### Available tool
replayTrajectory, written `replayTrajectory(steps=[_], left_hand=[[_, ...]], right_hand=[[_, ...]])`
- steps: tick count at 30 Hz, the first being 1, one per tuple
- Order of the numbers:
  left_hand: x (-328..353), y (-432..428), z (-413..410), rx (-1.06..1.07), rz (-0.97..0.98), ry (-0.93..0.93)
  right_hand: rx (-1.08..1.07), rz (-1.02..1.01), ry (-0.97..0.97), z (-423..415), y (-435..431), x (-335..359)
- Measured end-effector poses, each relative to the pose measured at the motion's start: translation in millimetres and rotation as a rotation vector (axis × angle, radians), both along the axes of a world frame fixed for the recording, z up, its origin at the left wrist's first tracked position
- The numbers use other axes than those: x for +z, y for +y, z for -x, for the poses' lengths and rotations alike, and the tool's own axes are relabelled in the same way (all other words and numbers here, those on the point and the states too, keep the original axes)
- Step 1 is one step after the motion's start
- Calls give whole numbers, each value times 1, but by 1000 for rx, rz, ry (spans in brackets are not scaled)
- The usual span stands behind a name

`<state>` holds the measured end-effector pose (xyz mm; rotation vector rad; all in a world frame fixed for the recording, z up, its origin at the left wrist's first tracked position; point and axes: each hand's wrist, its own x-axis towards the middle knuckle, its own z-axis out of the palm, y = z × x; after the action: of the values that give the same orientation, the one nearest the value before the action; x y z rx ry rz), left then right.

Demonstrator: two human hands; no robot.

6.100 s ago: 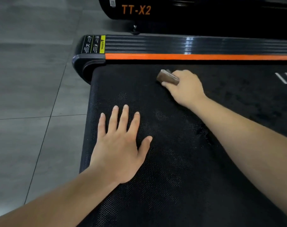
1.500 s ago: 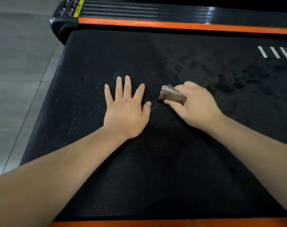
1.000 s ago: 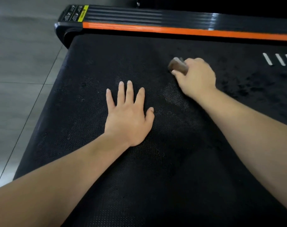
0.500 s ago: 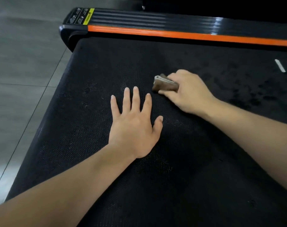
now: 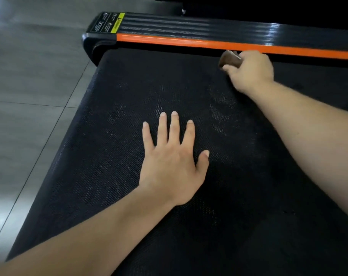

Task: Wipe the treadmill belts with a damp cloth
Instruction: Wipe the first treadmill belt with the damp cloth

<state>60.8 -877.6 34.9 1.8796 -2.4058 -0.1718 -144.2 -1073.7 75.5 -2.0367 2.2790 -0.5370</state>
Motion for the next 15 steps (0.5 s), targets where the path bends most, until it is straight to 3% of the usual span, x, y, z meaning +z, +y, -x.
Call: replayTrajectory(steps=[5, 7, 11, 15], left_hand=[[2, 0, 0, -4, -3, -14], [1, 0, 1, -7, -8, -13], [0, 1, 0, 0, 3, 3], [1, 0, 0, -2, 18, 4]], right_hand=[[375, -38, -23, -42, 20, -15], [328, -50, -12, -31, 8, -9], [-67, 20, -36, -17, -26, -5], [221, 24, -26, -55, -18, -16]])
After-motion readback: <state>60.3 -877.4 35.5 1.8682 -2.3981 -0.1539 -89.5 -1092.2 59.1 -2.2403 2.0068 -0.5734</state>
